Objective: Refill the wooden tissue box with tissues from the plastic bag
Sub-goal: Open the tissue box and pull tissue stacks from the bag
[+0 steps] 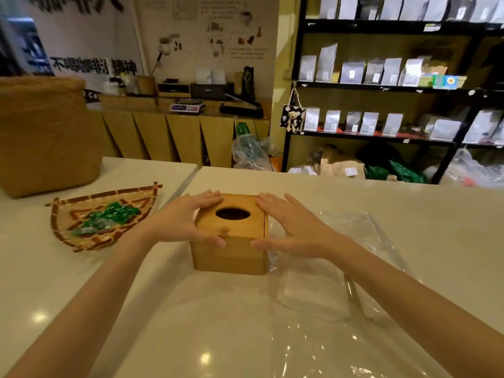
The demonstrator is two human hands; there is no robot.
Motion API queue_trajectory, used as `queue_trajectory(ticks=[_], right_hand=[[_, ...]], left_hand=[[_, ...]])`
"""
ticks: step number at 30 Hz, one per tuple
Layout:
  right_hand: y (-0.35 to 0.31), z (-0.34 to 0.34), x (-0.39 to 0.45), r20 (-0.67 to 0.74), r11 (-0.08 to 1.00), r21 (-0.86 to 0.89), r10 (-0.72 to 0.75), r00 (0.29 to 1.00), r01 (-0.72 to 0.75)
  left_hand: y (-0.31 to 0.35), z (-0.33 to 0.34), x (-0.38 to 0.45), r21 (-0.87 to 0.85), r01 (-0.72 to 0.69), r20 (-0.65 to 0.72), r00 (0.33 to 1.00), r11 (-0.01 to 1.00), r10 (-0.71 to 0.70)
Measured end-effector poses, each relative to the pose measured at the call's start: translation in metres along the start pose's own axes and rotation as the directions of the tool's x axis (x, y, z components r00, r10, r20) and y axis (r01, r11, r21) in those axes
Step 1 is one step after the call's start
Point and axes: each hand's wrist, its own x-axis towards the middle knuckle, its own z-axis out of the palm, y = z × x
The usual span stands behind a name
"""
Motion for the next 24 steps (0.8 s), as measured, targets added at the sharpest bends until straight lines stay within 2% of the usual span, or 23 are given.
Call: queue_trajectory(ticks=[2,7,9,11,14,17,24], right_hand=[[-0.002,0.000,0.002,-0.022,1.000,-0.017,0.004,1.000,-0.004],[-0.009,-0.013,0.011,-0.138,0.990,0.131,0.068,0.988,-0.050],[-0.016,-0.020,0.017,-0.208,0.956,0.289,0.120,0.971,-0.056],[-0.019,-0.024,0.028,-0.214,0.896,0.423,0.244,0.946,-0.135],[-0.017,-0.024,0.046,-0.242,0.823,0.544,0.337,0.910,-0.160],[-0.008,-0.017,0.055,-0.230,0.766,0.616,0.397,0.889,-0.183],[-0.011,-0.011,0.057,-0.238,0.690,0.711,0.423,0.874,-0.140]], left_hand=[[-0.006,-0.002,0.003,-0.005,0.001,-0.009,1.000,1.000,-0.001],[0.003,-0.012,0.010,-0.199,0.083,-0.060,0.994,0.977,-0.096],[0.009,-0.015,0.017,-0.333,0.075,-0.148,0.980,0.940,-0.130],[0.013,-0.016,0.025,-0.437,0.051,-0.270,0.945,0.898,-0.186],[0.013,-0.014,0.038,-0.438,0.030,-0.418,0.878,0.899,-0.232],[0.008,-0.012,0.049,-0.459,0.028,-0.468,0.842,0.888,-0.268],[0.000,-0.012,0.055,-0.468,-0.001,-0.441,0.867,0.884,-0.232]])
